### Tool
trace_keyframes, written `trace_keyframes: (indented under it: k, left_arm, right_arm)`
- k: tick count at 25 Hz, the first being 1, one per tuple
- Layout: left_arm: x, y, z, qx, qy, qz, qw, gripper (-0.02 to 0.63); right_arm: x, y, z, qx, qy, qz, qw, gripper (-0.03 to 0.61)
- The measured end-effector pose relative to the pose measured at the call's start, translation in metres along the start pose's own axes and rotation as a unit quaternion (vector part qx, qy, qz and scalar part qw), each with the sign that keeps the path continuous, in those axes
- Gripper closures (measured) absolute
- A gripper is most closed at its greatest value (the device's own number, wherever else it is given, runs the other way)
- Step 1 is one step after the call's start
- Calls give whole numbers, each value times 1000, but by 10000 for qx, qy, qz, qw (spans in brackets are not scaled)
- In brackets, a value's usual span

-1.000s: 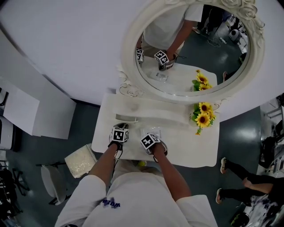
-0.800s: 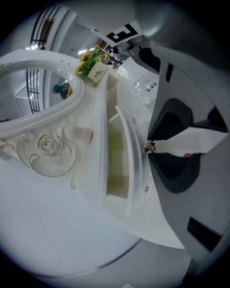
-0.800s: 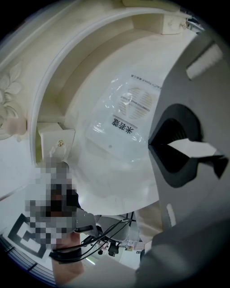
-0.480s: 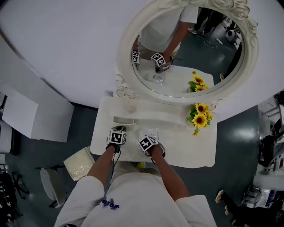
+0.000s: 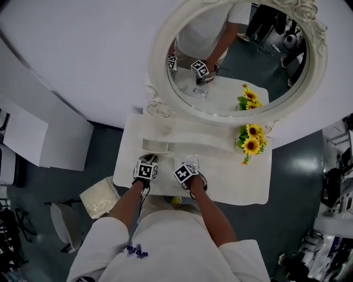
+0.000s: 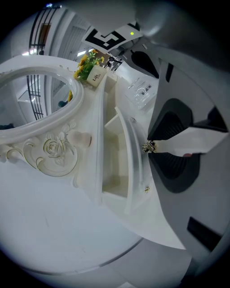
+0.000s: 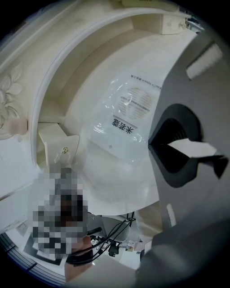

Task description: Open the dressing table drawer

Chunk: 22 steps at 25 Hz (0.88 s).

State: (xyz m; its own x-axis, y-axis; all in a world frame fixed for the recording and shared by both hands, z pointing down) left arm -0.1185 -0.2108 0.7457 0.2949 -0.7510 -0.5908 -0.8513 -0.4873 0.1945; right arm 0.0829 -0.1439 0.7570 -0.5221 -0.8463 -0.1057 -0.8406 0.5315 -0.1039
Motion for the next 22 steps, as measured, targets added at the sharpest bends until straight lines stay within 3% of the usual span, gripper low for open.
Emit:
trace_keyframes:
  k: [22]
  left_arm:
    - [-12, -4, 7, -6, 9, 29, 10000, 523]
  right_arm:
    - [-1, 3, -1, -88, -32, 73, 9999, 566]
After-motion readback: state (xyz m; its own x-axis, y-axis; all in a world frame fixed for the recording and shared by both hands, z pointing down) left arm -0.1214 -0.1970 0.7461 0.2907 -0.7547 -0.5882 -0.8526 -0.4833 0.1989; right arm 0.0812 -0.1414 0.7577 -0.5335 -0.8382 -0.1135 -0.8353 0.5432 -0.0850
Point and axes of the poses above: the fingertips, and each gripper's own axes: z backward along the fingers, y to its left, x out of its top, the point moved 10 cm from there along z, backward along the fingers, and after that the axes turned 4 degrees about -x, right-handed, at the moved point
